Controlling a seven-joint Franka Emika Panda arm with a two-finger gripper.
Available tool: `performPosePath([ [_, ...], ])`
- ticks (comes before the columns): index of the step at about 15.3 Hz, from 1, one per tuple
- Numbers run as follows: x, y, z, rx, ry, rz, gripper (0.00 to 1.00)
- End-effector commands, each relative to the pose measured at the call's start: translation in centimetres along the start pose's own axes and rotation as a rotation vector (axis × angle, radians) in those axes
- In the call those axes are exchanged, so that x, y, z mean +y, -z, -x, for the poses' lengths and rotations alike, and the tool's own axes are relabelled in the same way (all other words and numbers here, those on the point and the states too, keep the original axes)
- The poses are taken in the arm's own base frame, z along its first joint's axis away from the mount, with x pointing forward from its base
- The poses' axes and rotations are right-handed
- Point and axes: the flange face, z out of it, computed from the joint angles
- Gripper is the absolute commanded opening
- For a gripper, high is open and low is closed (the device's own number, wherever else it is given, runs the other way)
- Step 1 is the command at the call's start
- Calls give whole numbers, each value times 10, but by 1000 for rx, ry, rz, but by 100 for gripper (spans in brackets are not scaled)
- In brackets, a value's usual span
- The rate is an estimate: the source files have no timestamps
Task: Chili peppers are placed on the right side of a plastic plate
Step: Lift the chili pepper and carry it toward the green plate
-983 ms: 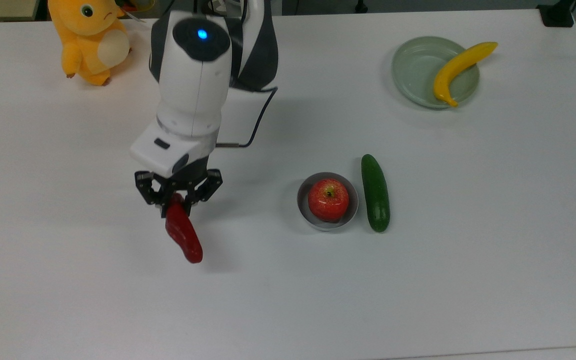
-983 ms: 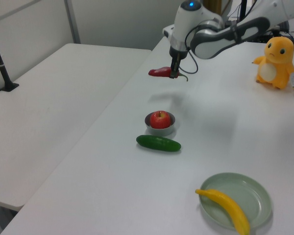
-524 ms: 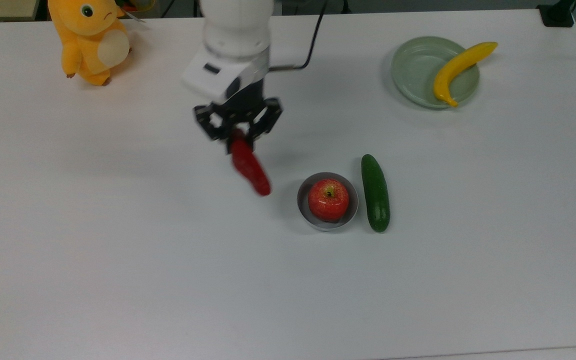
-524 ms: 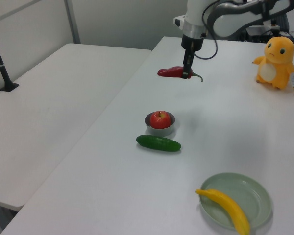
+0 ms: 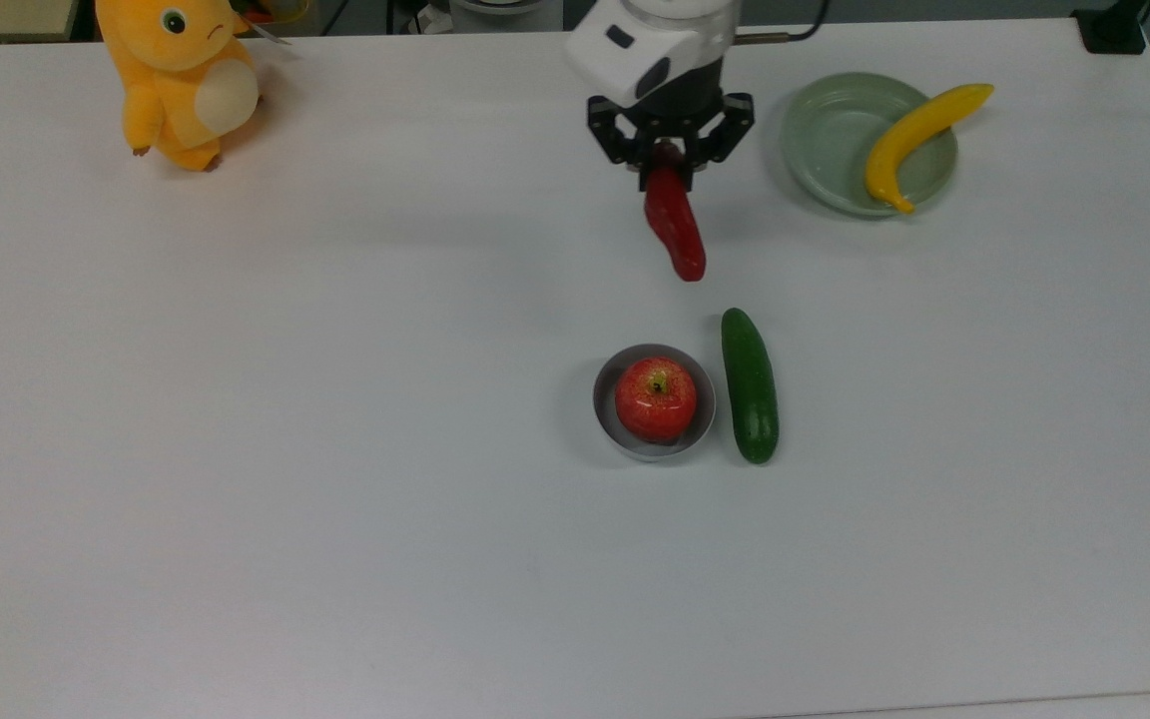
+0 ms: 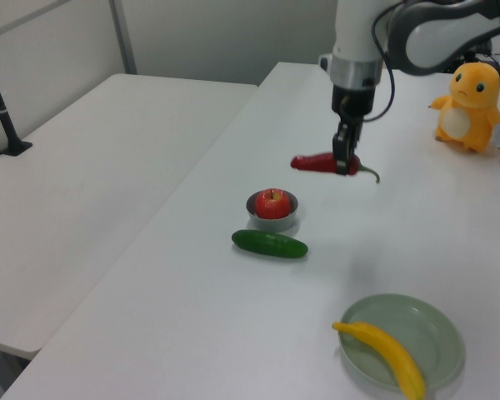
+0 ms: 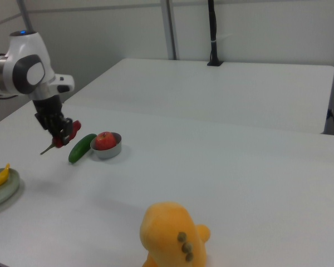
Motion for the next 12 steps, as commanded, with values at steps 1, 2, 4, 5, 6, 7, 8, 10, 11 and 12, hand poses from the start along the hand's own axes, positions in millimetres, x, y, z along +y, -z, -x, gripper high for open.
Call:
performPosePath([
  [1, -47, -35, 55, -104, -47, 23, 23],
  [2, -62, -46, 74, -130, -9, 35, 23],
  [4, -87, -61, 104, -167, 56, 55, 23],
  [5, -95, -71, 116, -186, 79, 65, 23],
  [6, -102, -80, 128, -207, 103, 75, 23],
  [7, -107, -88, 138, -223, 119, 85, 23],
  [8, -110, -91, 143, -229, 130, 88, 23],
  [10, -111, -98, 148, -244, 138, 95, 25],
  [11, -110, -102, 150, -251, 137, 99, 25],
  [12, -110, -102, 150, -253, 137, 100, 28],
])
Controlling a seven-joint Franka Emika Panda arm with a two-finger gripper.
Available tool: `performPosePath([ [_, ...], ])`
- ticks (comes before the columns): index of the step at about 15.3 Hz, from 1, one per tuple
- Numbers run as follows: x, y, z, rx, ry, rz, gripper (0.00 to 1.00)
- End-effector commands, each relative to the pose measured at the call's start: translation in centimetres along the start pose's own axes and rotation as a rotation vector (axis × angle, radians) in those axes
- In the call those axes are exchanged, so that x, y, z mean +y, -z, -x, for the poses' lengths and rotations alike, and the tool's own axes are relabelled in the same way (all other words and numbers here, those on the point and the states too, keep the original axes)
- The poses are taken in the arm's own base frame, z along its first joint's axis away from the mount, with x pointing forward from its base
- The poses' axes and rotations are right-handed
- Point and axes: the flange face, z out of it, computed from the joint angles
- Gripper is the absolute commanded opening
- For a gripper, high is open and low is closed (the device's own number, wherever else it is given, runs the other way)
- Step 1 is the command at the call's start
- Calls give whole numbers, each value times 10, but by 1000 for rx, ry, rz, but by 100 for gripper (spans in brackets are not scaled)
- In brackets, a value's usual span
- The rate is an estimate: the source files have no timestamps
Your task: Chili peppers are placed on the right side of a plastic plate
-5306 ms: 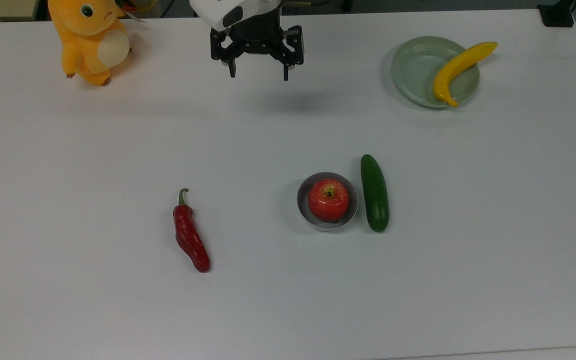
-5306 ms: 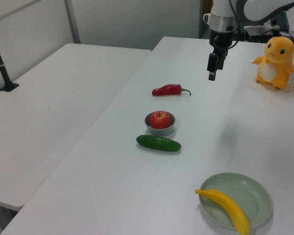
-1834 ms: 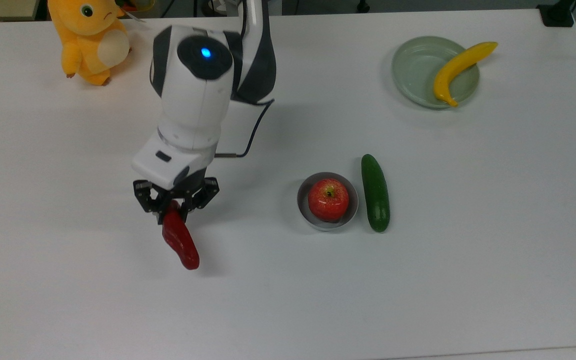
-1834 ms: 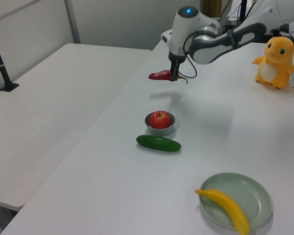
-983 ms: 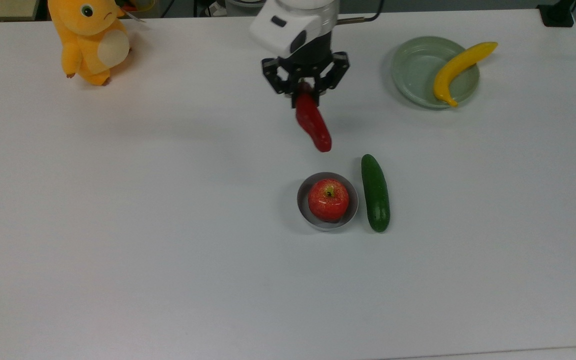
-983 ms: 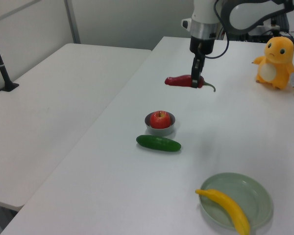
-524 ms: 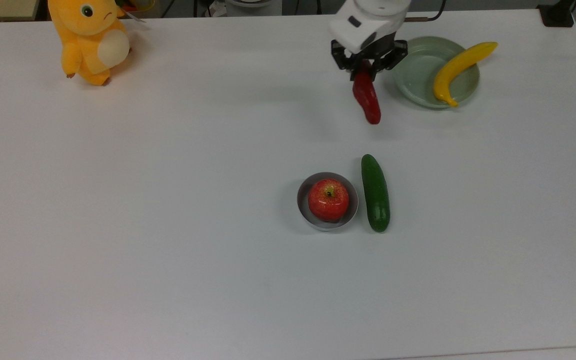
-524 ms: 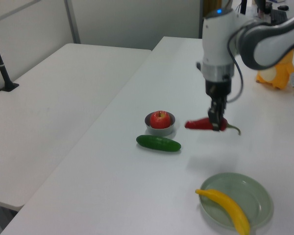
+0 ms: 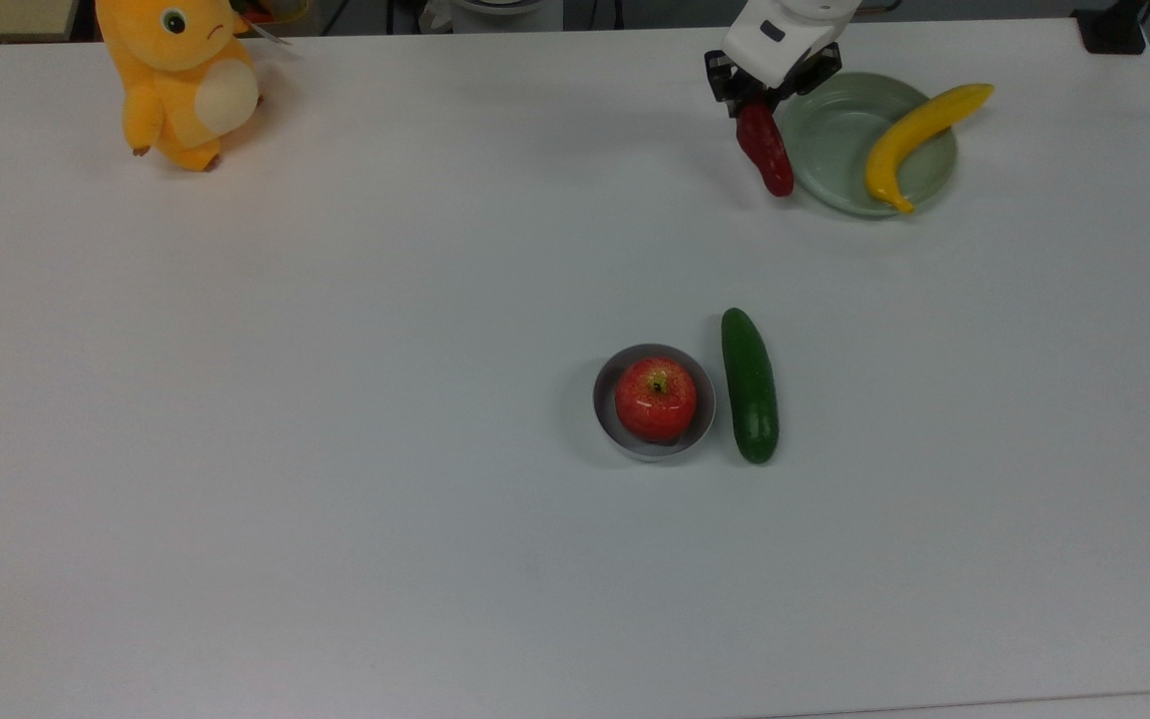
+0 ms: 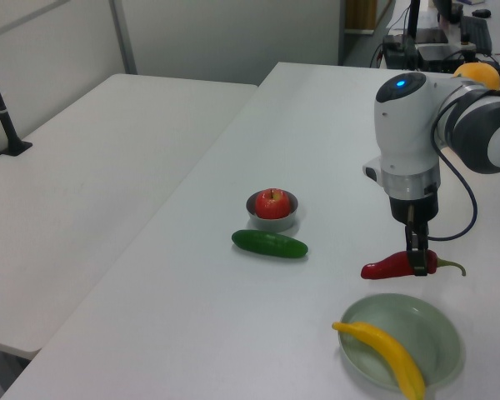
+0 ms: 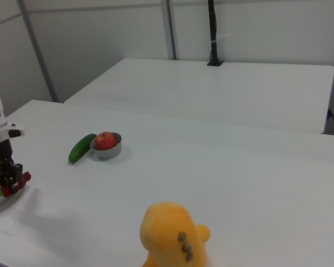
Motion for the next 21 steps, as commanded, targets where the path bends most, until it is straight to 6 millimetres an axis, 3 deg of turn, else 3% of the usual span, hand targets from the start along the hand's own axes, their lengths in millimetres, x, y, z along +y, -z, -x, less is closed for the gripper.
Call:
performPosePath([
  [1, 3, -2, 12, -21, -15, 6, 46],
  [2, 4, -3, 11, -22, -16, 6, 70],
  [3, 4, -3, 11, -25, -10, 7, 100],
  [9, 6, 3, 7, -11, -3, 0, 100],
  [11, 9, 23, 1, 26, -14, -12, 100],
  [13, 28, 51, -10, 79, -44, -18, 100],
  [14, 41, 63, -17, 109, -49, -12, 100],
  [17, 112, 116, -34, 207, -68, -22, 100],
  [21, 179, 153, -48, 253, -190, -43, 100],
])
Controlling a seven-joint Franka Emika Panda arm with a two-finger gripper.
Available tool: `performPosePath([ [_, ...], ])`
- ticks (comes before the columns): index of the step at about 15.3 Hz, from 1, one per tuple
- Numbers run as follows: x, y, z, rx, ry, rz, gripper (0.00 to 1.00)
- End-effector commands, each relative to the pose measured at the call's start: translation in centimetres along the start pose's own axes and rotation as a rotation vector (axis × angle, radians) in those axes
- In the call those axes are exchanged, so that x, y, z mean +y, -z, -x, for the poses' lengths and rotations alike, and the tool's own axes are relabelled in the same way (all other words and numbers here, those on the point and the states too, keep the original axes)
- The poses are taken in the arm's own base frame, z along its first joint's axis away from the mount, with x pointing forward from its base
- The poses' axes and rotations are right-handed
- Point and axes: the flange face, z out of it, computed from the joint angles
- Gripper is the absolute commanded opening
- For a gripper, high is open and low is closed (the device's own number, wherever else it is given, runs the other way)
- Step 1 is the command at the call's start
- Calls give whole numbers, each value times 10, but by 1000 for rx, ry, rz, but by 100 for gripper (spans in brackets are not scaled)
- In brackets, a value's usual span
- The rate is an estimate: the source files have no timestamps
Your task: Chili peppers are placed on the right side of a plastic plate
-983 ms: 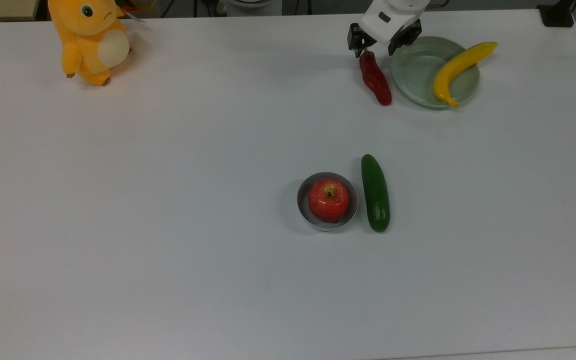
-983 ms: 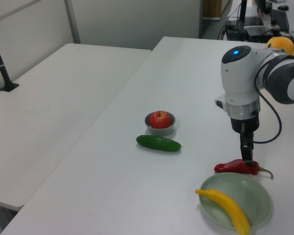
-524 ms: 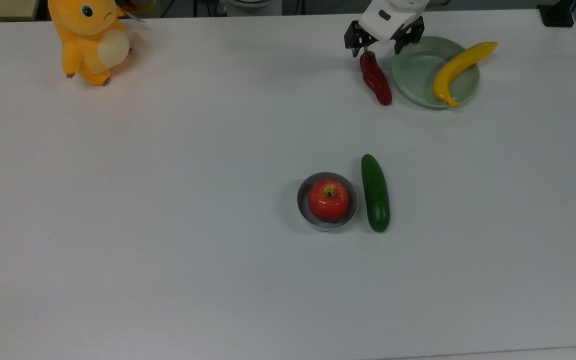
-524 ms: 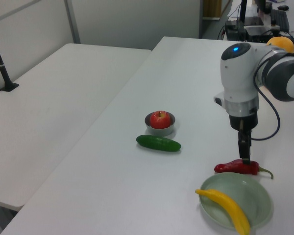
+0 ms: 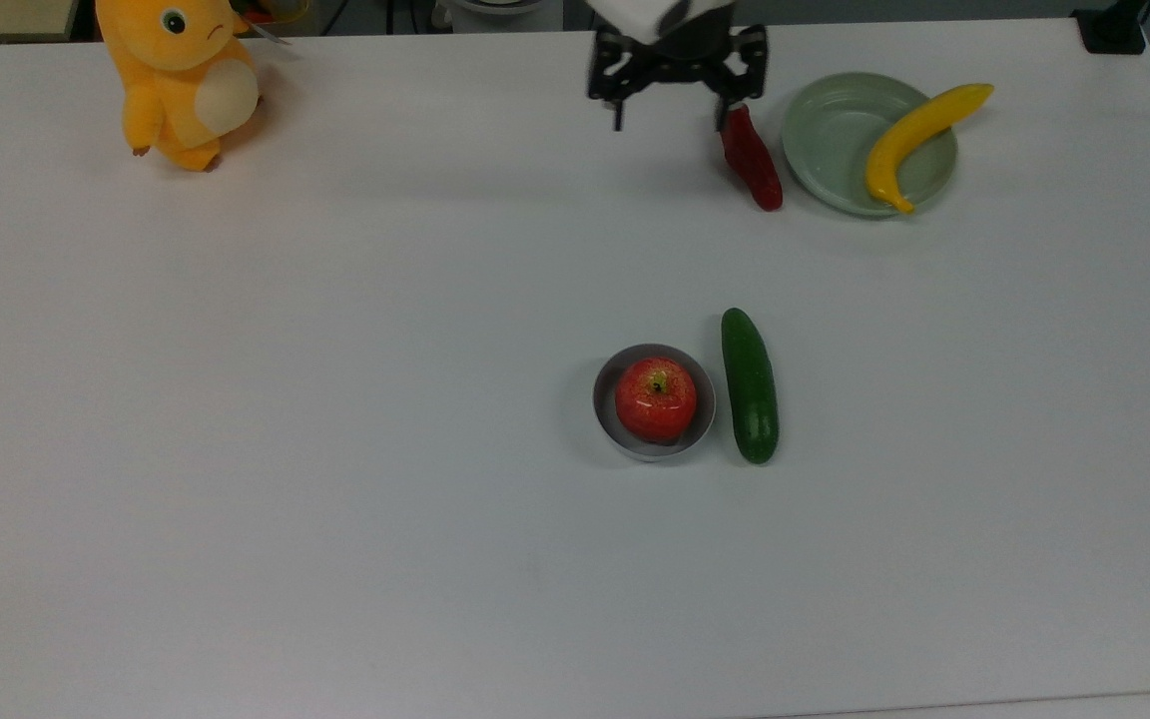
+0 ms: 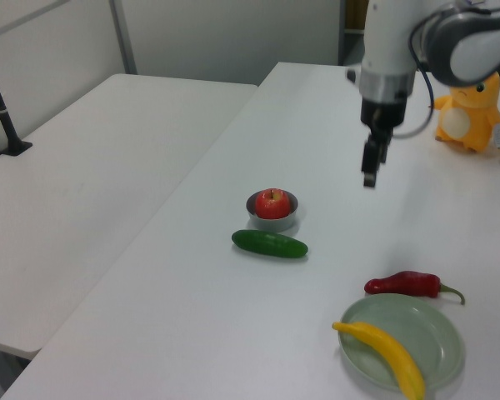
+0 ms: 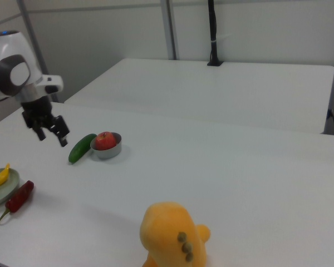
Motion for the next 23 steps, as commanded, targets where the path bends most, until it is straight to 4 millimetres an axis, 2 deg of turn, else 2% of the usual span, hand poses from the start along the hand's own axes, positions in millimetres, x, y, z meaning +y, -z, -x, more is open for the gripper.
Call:
performPosePath([
  [1, 51, 32, -19, 17, -77, 8, 100],
  [4, 94, 37, -30, 32, -152, 9, 100],
  [7, 130, 59, -41, 61, -173, -1, 100],
  [12, 141, 61, -41, 24, -131, 1, 100],
  [17, 136, 51, -45, 12, -149, -62, 100],
  [23, 136, 49, -45, 6, -152, -70, 100],
])
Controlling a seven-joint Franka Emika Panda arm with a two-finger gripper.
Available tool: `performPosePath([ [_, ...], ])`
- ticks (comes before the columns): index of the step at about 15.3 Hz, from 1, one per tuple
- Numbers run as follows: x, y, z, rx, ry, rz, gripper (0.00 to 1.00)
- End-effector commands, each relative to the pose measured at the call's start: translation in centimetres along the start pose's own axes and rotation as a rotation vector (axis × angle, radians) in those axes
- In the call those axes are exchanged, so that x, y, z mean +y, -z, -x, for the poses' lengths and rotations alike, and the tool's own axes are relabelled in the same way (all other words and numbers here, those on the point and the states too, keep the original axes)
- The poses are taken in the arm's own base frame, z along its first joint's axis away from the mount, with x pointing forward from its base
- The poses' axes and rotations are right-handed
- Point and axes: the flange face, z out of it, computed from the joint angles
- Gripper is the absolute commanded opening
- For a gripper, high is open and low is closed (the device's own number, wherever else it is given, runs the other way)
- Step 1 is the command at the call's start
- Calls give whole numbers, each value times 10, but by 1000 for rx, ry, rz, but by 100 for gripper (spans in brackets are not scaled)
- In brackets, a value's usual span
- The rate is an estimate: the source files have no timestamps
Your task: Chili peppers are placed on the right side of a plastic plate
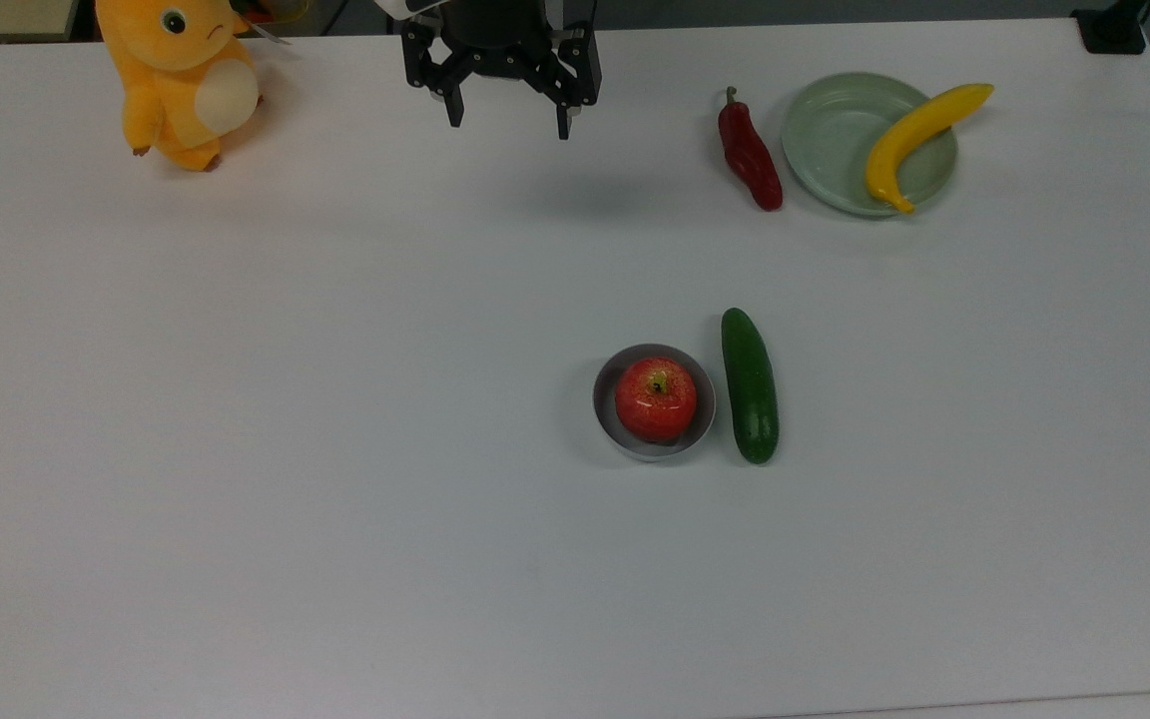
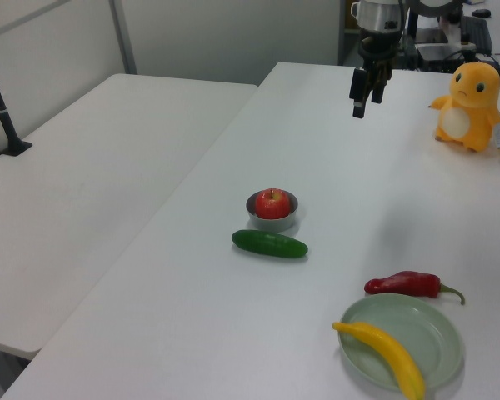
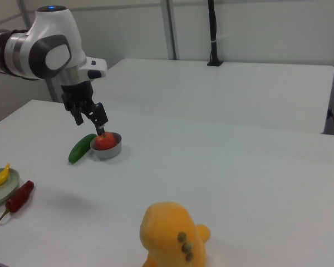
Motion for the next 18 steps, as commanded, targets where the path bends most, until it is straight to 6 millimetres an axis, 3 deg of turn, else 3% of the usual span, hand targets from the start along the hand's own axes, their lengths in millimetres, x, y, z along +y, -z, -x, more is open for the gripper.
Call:
performPosePath([
  [1, -1, 3, -1, -11, 14, -20, 100],
  [18, -13, -7, 5, -30, 56, -18, 100],
])
